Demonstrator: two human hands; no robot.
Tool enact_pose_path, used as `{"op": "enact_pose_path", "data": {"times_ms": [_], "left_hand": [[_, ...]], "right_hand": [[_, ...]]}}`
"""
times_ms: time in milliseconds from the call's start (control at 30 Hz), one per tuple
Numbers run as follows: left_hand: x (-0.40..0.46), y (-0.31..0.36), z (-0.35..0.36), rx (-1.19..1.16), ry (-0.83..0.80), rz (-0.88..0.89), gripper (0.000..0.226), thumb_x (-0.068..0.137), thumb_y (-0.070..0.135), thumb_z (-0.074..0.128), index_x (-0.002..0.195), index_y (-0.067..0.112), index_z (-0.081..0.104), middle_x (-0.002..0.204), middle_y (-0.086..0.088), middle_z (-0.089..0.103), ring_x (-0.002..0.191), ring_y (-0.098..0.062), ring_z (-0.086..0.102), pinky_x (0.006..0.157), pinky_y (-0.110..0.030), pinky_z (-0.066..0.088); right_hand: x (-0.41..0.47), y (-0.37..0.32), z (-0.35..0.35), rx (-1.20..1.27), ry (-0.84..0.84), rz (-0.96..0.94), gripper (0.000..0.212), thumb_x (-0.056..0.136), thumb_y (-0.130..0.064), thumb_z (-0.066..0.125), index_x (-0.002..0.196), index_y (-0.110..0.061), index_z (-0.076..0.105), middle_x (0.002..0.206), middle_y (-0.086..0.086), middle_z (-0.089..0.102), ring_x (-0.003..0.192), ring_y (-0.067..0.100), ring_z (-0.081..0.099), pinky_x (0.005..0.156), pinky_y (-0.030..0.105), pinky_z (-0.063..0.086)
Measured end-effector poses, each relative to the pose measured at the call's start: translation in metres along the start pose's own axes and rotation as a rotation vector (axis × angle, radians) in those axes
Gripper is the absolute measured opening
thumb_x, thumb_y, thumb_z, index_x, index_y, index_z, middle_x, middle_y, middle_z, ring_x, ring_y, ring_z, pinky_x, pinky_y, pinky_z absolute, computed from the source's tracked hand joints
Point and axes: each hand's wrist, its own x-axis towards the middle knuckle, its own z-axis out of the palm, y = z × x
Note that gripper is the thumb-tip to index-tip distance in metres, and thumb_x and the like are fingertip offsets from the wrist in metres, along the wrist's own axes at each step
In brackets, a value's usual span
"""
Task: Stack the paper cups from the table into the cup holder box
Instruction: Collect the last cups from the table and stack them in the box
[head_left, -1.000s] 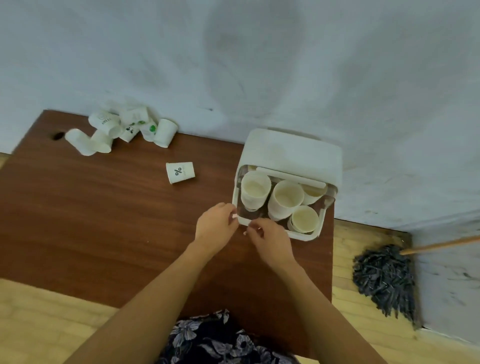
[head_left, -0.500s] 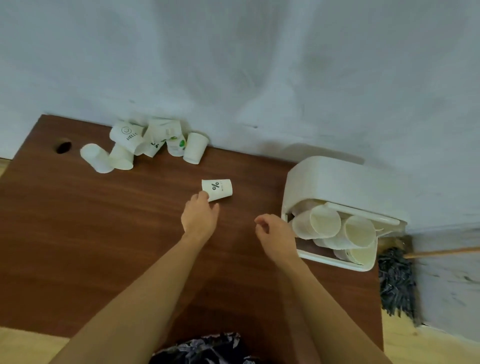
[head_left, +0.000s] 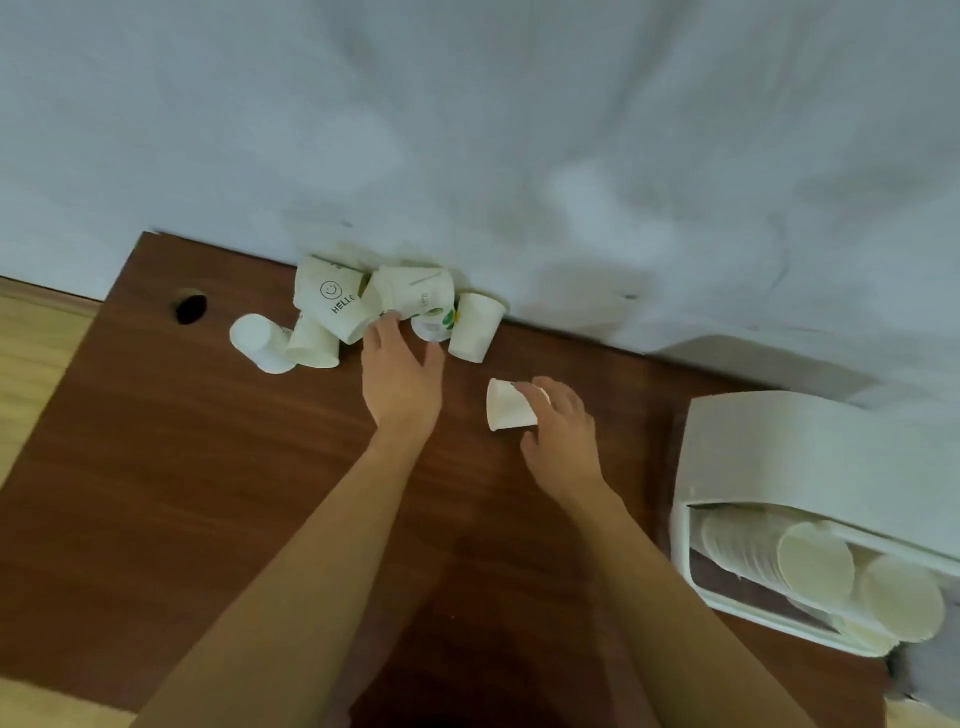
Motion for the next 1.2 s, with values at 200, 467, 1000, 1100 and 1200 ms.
{"op": "enact_pose_path", "data": {"times_ms": [200,467,1000,1100,1200], "left_hand": [[0.042,0.002,0.009,-0.079,0.034,-0.089,0.044,0.089,0.035,0.065,0.123,0.009,0.052,0.122,-0.007,0.054,0.112,-0.024,0.052,0.086,-0.027,0.04],[0.026,-0.011,0.001,-0.184,-0.087,-0.051,0.022,0.096,0.027,0.051,0.079,0.016,0.046,0.073,0.006,0.053,0.061,-0.009,0.044,0.053,-0.023,0.035],[-0.119,0.004,-0.031,0.047,-0.375,0.428,0.023,0.094,0.028,0.06,0.11,0.013,0.066,0.102,0.0,0.069,0.09,-0.015,0.064,0.08,-0.032,0.053],[-0.154,0.013,-0.025,0.058,-0.414,0.495,0.024,0.093,0.028,0.061,0.111,0.013,0.066,0.105,0.0,0.069,0.092,-0.013,0.063,0.081,-0.029,0.053],[-0.19,0.024,-0.018,0.086,-0.448,0.527,0.021,0.093,0.028,0.06,0.107,0.014,0.066,0.1,0.002,0.068,0.086,-0.01,0.059,0.075,-0.025,0.048]], "right_hand": [[0.03,-0.004,0.017,-0.172,-0.071,0.029,0.08,0.087,-0.01,0.061,0.15,-0.038,0.02,0.155,-0.003,0.028,0.145,0.024,0.02,0.115,0.051,0.019],[0.03,-0.01,0.025,-0.282,-0.058,0.044,0.079,0.089,-0.037,0.066,0.15,-0.039,0.016,0.138,0.002,0.045,0.122,0.03,0.048,0.1,0.048,0.038],[-0.119,0.027,-0.011,0.119,0.225,0.208,0.015,0.09,-0.029,0.069,0.1,-0.019,0.073,0.147,-0.003,0.041,0.128,0.018,0.046,0.094,0.029,0.044],[-0.159,0.046,-0.016,0.145,0.342,0.207,0.01,0.088,-0.029,0.072,0.094,-0.022,0.074,0.148,-0.007,0.037,0.126,0.016,0.047,0.094,0.03,0.046],[-0.195,0.068,-0.021,0.189,0.422,0.207,0.008,0.088,-0.028,0.071,0.094,-0.024,0.074,0.145,-0.009,0.04,0.122,0.014,0.049,0.092,0.033,0.05]]}}
